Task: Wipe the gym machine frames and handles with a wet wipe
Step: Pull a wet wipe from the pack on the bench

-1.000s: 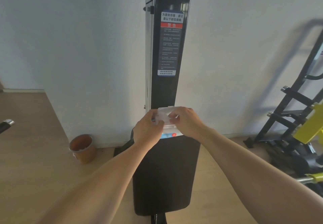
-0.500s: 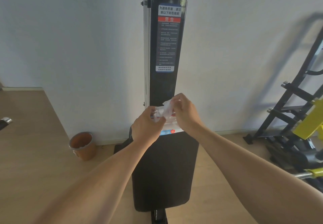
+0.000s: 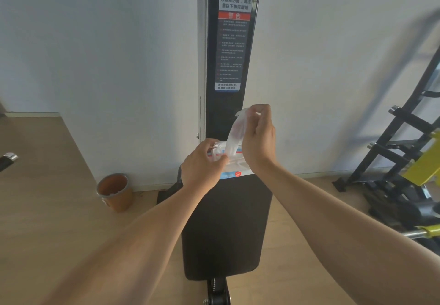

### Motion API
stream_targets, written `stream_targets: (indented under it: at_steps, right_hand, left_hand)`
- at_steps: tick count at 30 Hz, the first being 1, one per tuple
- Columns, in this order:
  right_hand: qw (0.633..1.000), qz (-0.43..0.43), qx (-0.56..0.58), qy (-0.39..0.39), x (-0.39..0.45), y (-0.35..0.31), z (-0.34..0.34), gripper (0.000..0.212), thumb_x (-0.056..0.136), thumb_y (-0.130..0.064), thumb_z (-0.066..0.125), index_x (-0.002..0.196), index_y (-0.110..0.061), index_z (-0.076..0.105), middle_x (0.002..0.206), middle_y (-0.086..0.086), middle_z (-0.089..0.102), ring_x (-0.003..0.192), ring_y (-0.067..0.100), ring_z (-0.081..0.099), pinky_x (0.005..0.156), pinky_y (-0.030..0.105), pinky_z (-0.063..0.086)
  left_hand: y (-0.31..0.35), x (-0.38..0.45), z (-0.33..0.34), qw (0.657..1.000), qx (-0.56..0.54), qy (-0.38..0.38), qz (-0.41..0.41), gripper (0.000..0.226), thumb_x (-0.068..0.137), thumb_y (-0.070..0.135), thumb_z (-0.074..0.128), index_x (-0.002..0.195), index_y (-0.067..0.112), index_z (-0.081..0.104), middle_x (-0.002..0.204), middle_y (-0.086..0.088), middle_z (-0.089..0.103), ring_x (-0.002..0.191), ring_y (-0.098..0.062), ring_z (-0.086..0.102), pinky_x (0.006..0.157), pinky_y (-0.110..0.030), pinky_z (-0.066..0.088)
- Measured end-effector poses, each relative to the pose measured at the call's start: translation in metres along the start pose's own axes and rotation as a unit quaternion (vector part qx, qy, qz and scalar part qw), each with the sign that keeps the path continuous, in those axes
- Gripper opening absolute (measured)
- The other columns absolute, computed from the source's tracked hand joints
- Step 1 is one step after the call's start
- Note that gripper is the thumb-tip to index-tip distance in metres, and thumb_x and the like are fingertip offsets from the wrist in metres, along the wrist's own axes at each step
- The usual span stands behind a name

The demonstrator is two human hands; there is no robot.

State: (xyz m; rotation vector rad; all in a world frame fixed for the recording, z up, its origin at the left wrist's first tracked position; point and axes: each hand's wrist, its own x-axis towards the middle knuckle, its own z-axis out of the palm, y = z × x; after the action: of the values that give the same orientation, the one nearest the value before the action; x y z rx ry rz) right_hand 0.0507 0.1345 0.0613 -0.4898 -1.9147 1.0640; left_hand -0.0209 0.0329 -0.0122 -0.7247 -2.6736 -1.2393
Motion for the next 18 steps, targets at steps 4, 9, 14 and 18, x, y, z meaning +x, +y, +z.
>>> stream_targets:
  at_steps: [4,9,14,18]
  right_hand:
    - [0.999,0.014,0.031,0.040,0.003,-0.006,0.001,0.014,0.105,-0.019,0.033,0.106,-0.013,0.047,0.075,-0.006,0.056,0.063,0.000,0.052,0.053,0.014,0.037]
    - [0.996,0.017,0.052,0.070,0.011,-0.015,0.000,0.015,0.105,-0.017,0.035,0.108,-0.009,0.048,0.071,-0.011,0.053,0.060,-0.008,0.051,0.053,0.012,0.037]
    - [0.993,0.024,0.074,0.086,0.014,-0.020,0.001,0.013,0.104,-0.017,0.035,0.104,-0.013,0.048,0.073,-0.013,0.054,0.062,-0.009,0.052,0.055,0.013,0.038]
    - [0.993,0.059,0.075,0.064,0.027,-0.023,0.003,0.014,0.103,-0.022,0.035,0.103,-0.016,0.048,0.083,-0.003,0.062,0.072,0.010,0.058,0.062,0.029,0.045]
  left_hand:
    - [-0.001,0.001,0.000,1.000,-0.008,-0.002,0.000,0.029,0.089,0.050,0.061,0.115,0.037,0.056,0.111,0.014,0.072,0.083,-0.005,0.058,0.058,-0.014,0.038]
    - [-0.003,0.002,0.001,1.000,-0.010,-0.001,0.013,0.034,0.087,0.052,0.064,0.117,0.036,0.056,0.115,0.012,0.071,0.084,-0.005,0.058,0.057,-0.013,0.038]
    - [-0.005,0.001,0.001,1.000,-0.014,-0.003,0.021,0.036,0.087,0.054,0.064,0.118,0.036,0.056,0.117,0.012,0.071,0.085,-0.005,0.059,0.056,-0.012,0.038]
    - [-0.005,0.000,0.002,1.000,-0.015,-0.004,0.024,0.036,0.087,0.056,0.064,0.116,0.036,0.056,0.115,0.013,0.070,0.086,-0.005,0.060,0.059,-0.014,0.042]
